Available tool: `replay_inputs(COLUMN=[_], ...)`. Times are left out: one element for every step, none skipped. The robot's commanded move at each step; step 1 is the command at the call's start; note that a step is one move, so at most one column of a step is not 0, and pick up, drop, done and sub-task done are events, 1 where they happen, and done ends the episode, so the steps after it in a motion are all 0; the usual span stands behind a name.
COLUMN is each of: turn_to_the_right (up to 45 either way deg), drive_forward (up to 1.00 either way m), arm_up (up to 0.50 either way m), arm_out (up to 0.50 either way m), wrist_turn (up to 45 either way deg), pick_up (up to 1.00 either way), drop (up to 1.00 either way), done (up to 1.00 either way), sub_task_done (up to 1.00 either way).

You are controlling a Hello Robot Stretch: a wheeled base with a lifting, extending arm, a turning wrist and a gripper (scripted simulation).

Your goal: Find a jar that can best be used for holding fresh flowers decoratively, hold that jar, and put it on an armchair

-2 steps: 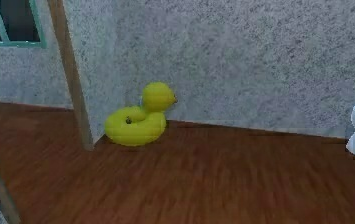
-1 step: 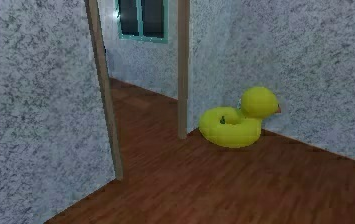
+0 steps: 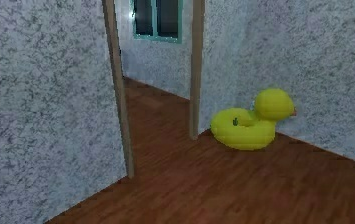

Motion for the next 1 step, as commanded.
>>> replay_inputs(turn_to_the_right=[0.0], drive_forward=[1.00], arm_up=[0.00], arm_out=[0.00], wrist_turn=[0.0], pick_up=[0.00], drop=[0.00], done=[0.00], sub_task_done=[0.00])
